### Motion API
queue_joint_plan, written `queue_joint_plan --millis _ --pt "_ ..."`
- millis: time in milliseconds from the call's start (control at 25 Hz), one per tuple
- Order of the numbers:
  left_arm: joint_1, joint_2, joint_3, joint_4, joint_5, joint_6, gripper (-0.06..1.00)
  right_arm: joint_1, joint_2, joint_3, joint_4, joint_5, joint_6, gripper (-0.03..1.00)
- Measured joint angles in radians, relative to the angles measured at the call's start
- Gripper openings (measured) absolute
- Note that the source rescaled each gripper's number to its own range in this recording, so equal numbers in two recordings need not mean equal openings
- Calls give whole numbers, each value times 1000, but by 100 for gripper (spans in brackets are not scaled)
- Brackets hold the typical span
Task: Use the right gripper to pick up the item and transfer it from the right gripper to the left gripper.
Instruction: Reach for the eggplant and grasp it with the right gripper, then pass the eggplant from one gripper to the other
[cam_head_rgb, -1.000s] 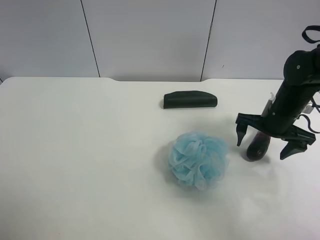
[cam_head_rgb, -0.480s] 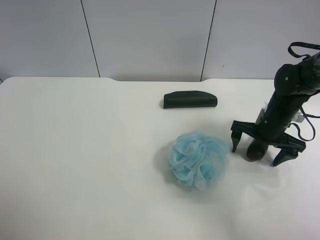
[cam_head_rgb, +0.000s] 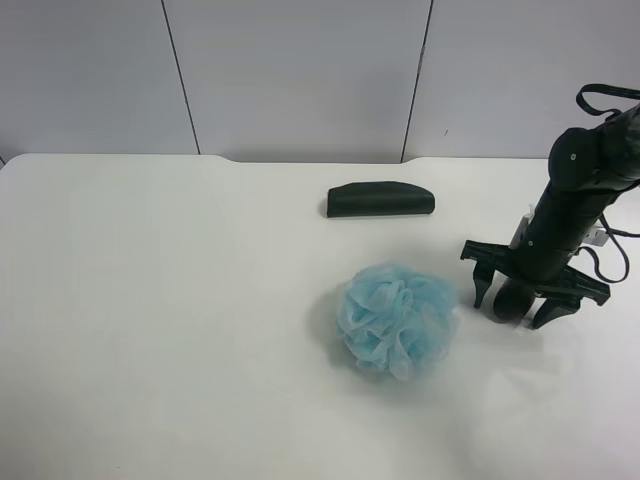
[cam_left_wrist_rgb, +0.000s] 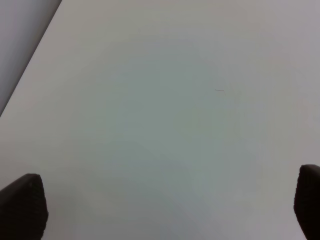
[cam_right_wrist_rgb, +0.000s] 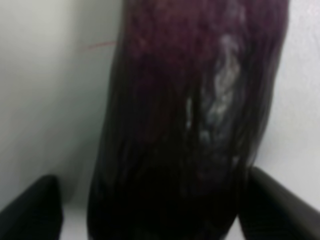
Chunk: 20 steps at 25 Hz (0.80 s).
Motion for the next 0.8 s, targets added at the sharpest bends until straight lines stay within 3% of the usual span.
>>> queue_joint_plan --millis 120,160,480,800 --pt "0 0 0 0 0 0 100 0 0 0 0 -9 -2 5" --pt "0 0 0 0 0 0 100 0 0 0 0 -11 -7 0" --pt "0 0 0 0 0 0 100 0 -3 0 0 -13 -16 1" --pt "0 0 0 0 0 0 100 0 -113 0 -12 68 -109 1"
